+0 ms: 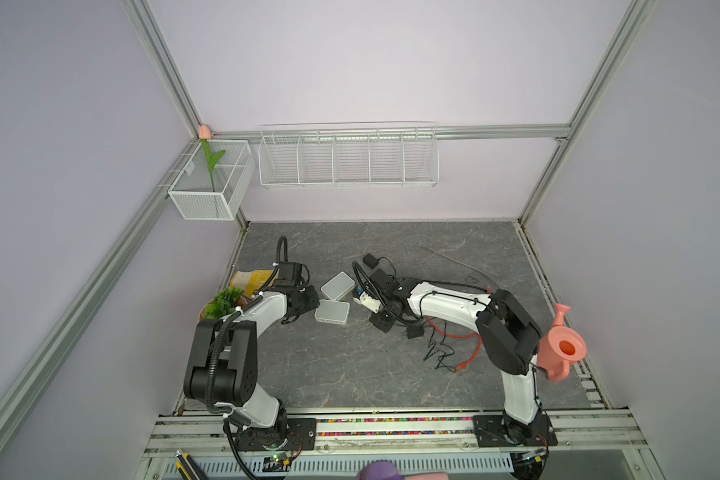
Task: Insert the plug into the switch port
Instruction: 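Lift the barrel plug toward the white boxes while the left arm shifts, then carry the barrel plug to the side edge of the nearer white box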
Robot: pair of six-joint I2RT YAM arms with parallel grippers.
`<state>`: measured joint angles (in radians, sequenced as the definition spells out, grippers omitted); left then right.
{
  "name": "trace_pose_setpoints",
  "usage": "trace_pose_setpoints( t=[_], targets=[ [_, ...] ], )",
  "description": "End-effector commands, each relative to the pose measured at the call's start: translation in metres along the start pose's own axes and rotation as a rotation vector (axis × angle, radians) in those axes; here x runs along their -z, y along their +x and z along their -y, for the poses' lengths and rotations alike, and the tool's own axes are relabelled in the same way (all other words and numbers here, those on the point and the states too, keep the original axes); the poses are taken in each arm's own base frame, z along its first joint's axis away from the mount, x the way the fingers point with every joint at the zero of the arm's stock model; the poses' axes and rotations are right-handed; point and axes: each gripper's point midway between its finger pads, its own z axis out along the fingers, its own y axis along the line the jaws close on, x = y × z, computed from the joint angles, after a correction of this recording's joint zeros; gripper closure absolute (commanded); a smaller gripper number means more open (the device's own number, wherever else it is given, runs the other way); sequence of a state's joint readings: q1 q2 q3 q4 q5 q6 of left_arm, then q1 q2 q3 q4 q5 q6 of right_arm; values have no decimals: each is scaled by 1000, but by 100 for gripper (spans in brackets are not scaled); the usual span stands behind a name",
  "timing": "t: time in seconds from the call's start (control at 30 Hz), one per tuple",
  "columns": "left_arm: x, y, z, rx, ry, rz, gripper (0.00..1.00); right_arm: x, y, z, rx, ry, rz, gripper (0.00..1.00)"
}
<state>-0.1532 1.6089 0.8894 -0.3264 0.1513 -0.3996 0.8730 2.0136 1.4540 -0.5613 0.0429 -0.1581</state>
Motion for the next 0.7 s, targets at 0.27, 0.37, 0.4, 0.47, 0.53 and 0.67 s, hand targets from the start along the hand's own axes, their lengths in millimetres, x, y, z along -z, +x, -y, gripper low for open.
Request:
trace_pose_setpoints(
  t=[0.27,0.37,0.4,0.47,0.53,0.67],
  targets=[
    [-32,1,44,-102,125,-102,66,-14,-16,-4,29,-20,21,94],
    [-39,6,57,-138,134,-127,66,-12,-14,-4,22,-19,26,93],
    [-40,7,61,-145,136,-131,66,-12,-13,-4,17,-16,26,94],
    [-41,7,70,-160,150,-135,66,-10,-11,-5,15,-14,27,93],
    [-42,7,79,-181,163,-140,67,-8,-9,-5,12,-10,27,93],
    [-44,8,96,-211,188,-157,67,-6,-3,-14,16,-21,20,94]
  ],
)
